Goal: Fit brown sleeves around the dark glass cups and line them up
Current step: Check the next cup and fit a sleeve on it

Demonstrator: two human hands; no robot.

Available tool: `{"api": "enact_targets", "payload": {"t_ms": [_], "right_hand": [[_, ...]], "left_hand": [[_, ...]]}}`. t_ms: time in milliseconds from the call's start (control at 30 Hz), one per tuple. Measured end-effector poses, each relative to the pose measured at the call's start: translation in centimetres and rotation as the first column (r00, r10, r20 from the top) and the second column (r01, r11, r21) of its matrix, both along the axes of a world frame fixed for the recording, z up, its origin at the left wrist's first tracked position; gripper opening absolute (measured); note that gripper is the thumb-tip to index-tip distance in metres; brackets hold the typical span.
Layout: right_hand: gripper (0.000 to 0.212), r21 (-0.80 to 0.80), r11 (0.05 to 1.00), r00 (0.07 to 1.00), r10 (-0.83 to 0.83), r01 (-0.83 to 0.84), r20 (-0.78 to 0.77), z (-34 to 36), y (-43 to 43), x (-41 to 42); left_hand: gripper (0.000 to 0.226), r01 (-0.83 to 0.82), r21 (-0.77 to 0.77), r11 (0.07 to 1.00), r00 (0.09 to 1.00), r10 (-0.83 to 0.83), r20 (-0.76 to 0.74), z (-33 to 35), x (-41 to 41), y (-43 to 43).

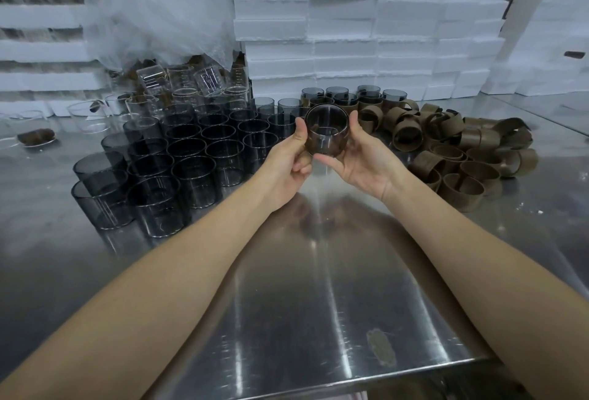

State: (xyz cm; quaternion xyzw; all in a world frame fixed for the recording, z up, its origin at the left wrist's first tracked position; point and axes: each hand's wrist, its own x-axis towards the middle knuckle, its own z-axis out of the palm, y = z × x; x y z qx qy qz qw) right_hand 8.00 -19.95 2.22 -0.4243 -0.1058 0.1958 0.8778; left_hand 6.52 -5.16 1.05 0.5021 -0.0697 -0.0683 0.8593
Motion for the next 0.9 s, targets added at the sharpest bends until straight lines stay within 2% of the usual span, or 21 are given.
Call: {"api": "enact_targets", "payload": {"t_ms": [133,233,367,433,533,733,800,900], "right_hand": [[0.044,-0.035,0.999,0.999,-0.029,0.030,0.041,-0.4,-0.1,0.1],[0.043,-0.078,0.994,0.988,-0.067,0.079,0.136,-0.8,-0.3,0.3],[0.069,-0.185,0.973,0.938,-0.072,0.141,0.338,-0.8,-1.1,0.5],[0.074,-0.251,0.931,0.871,-0.118,0.264,0.477,-0.7,-1.3,0.5],[0.068,-0.333,0.830,0.745,-0.139,0.447,0.652,-1.1,-1.3,0.4],[0.064,-0.337,0.661,0.529,-0.107,0.671,0.842,-2.2,-1.1,1.0],[0.062,-0.364,0.644,0.525,-0.068,0.672,0.848,-2.3,-1.2,1.1],[0.061,-0.409,0.650,0.569,-0.043,0.640,0.821,-2.5,-0.9,1.2]], "left_hand": [[0.046,-0.047,0.052,0.998,0.997,0.043,0.069,-0.6,0.3,0.0],[0.041,-0.169,0.182,0.969,0.977,0.140,0.164,-1.0,0.4,-0.1],[0.045,-0.325,0.349,0.879,0.918,0.204,0.341,-1.1,-0.2,-0.4],[0.048,-0.376,0.383,0.844,0.882,0.198,0.428,-1.1,-0.4,-0.5],[0.051,-0.398,0.406,0.823,0.863,0.187,0.469,-1.2,-0.2,-0.4],[0.050,-0.521,0.426,0.739,0.760,0.175,0.626,-1.3,-0.1,-0.3],[0.051,-0.564,0.434,0.702,0.739,0.195,0.644,-1.5,0.1,-0.2],[0.054,-0.616,0.453,0.645,0.706,0.197,0.680,-1.7,0.4,0.0]]}}
